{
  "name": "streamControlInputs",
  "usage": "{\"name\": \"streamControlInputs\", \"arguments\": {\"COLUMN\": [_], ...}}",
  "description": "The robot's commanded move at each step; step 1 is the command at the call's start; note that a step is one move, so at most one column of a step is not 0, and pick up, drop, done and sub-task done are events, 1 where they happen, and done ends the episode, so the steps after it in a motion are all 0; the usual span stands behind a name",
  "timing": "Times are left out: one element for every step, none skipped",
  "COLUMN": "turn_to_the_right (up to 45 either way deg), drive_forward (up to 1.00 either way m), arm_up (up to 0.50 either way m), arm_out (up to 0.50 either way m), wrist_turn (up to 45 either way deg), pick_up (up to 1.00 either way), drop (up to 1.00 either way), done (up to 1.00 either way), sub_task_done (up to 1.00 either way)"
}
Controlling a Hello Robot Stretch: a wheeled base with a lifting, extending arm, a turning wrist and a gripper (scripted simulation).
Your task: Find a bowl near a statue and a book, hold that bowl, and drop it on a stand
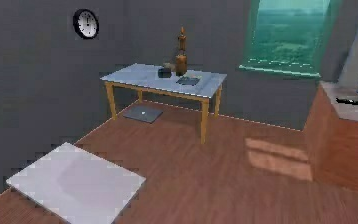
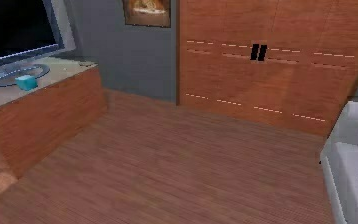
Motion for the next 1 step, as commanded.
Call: {"name": "streamControlInputs", "arguments": {"turn_to_the_right": [0.0], "drive_forward": [1.0], "arm_up": [0.0], "arm_out": [0.0], "wrist_turn": [0.0], "pick_up": [0.0], "drop": [0.0], "done": [0.0], "sub_task_done": [0.0]}}
